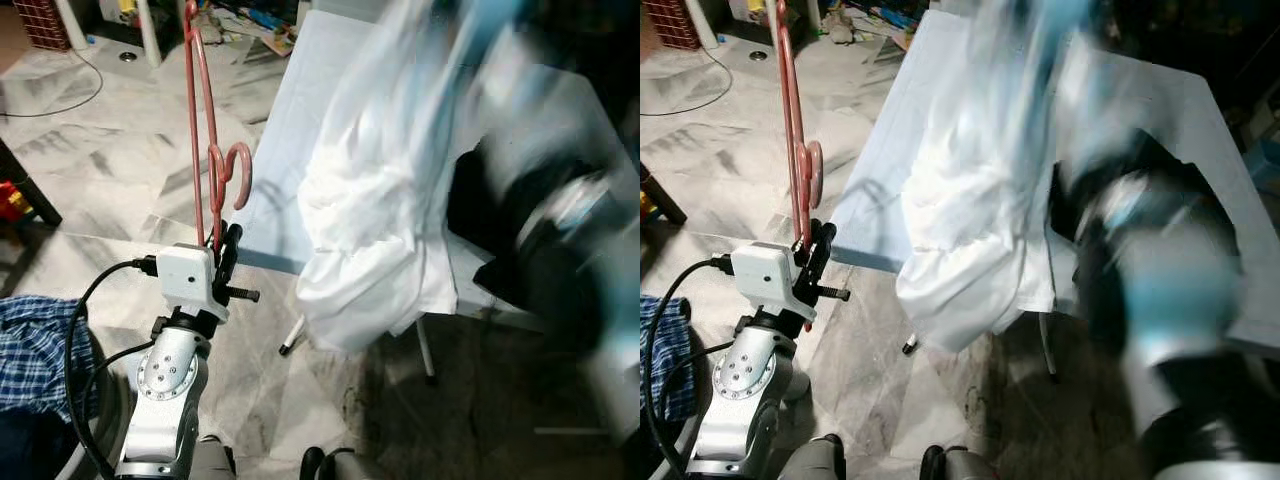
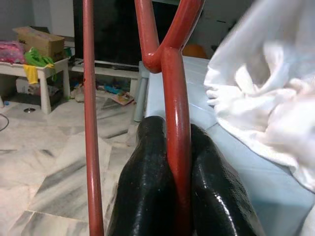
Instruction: Hang hanger
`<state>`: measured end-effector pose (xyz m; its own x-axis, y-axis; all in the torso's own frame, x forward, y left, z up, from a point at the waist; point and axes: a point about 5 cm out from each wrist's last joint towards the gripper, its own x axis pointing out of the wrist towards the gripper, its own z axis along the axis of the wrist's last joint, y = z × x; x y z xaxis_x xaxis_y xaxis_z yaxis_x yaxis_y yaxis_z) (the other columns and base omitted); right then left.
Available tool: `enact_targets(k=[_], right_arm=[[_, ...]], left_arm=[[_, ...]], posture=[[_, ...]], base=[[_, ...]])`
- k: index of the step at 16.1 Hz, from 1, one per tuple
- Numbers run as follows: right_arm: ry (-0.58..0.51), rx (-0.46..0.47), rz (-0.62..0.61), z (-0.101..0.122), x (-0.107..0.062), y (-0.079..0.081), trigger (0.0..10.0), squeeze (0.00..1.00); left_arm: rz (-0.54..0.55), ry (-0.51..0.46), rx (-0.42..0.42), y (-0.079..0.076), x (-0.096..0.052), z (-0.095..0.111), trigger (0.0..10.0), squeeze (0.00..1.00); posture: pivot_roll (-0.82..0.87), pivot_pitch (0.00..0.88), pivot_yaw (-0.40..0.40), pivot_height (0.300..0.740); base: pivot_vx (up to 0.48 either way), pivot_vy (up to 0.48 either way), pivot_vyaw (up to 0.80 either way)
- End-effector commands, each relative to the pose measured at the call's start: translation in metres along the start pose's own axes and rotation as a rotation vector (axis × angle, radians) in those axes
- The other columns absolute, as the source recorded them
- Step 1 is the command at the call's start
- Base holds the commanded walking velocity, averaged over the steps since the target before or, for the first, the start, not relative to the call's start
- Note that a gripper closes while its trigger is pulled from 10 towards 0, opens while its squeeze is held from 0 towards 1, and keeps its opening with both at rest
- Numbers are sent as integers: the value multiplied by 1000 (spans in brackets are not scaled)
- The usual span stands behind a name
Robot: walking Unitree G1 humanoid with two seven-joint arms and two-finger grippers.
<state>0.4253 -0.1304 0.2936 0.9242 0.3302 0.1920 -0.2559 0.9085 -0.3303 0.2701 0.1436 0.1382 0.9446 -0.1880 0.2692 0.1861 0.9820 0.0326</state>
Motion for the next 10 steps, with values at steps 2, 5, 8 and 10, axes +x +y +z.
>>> enact_targets(k=[2,5,8,10], right_arm=[[70,46,90,-23,-7,6,10000,945],[117,178,166,-47,-16,18,10000,1000],[104,216,176,-50,-18,19,10000,1000],[99,223,179,-51,-19,20,10000,1000]], left_arm=[[-10,-14,-9,-4,0,3,10000,0],[-12,-9,-13,-4,1,1,10000,0],[-12,-7,-13,-4,2,0,10000,0],[-11,-6,-12,-4,2,0,10000,0]], posture=[[232,179,-188,740],[223,160,-194,740],[223,152,-192,740],[223,152,-192,740]], base=[[0,0,0],[0,0,0],[0,0,0],[0,0,0]])
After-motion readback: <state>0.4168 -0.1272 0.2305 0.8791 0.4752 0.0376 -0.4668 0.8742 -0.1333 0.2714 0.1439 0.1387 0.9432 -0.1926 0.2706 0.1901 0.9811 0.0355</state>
